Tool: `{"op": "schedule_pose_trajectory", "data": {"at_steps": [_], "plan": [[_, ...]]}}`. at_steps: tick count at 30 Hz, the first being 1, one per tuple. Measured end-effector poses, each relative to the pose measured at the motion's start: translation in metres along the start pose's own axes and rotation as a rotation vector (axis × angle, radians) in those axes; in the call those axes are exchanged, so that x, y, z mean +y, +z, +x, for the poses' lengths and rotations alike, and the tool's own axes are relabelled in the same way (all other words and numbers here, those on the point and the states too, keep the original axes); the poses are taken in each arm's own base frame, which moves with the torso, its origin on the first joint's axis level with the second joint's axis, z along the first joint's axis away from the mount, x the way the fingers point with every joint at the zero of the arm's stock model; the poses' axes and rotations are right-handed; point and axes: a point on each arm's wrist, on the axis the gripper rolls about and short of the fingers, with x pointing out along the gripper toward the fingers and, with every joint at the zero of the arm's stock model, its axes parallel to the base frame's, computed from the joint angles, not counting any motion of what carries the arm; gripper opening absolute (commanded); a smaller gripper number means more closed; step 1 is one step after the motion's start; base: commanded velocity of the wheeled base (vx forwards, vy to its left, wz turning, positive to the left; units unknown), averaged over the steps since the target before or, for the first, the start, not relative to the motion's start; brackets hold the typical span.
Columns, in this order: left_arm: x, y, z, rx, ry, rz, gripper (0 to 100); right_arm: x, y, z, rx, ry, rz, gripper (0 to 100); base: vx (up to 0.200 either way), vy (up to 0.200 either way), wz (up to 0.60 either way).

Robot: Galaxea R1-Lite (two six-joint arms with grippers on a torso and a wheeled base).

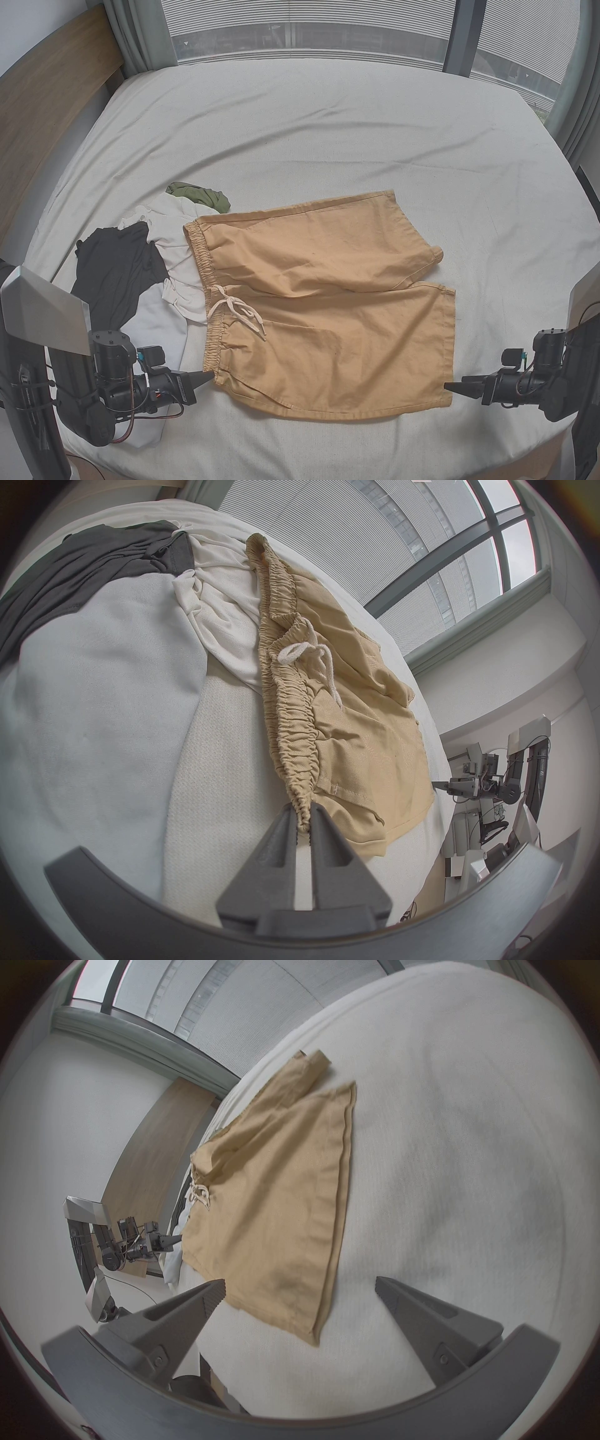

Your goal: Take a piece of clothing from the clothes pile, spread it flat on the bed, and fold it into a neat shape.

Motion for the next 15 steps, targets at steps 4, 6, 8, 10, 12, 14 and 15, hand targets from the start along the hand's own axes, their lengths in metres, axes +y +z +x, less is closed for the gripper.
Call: {"op": "schedule_pose_trajectory", "data": {"at_steps": [4,6,8,10,12,14,15], "plan": [[0.002,0.001,-0.001,-0.005,0.006,-0.003,0,0.003,-0.009,0.009,0.054,0.023,0.008,100,0.000,0.000,0.00],[0.002,0.001,-0.001,-0.006,0.007,-0.003,0,0.003,-0.012,0.012,0.073,0.029,0.012,100,0.000,0.000,0.00],[0.002,0.001,-0.002,-0.006,0.009,-0.004,0,0.003,-0.015,0.014,0.085,0.029,0.018,100,0.000,0.000,0.00],[0.002,0.001,-0.002,-0.007,0.009,-0.004,0,0.001,-0.017,0.016,0.093,0.023,0.021,100,0.000,0.000,0.00],[0.002,0.001,-0.002,-0.007,0.010,-0.005,0,0.000,-0.018,0.018,0.100,0.015,0.027,100,0.000,0.000,0.00],[0.003,0.001,-0.002,-0.008,0.011,-0.005,0,-0.001,-0.018,0.020,0.100,0.014,0.027,100,0.000,0.000,0.00],[0.003,0.001,-0.002,-0.009,0.010,-0.005,0,-0.002,-0.018,0.021,0.100,0.015,0.026,100,0.000,0.000,0.00]]}}
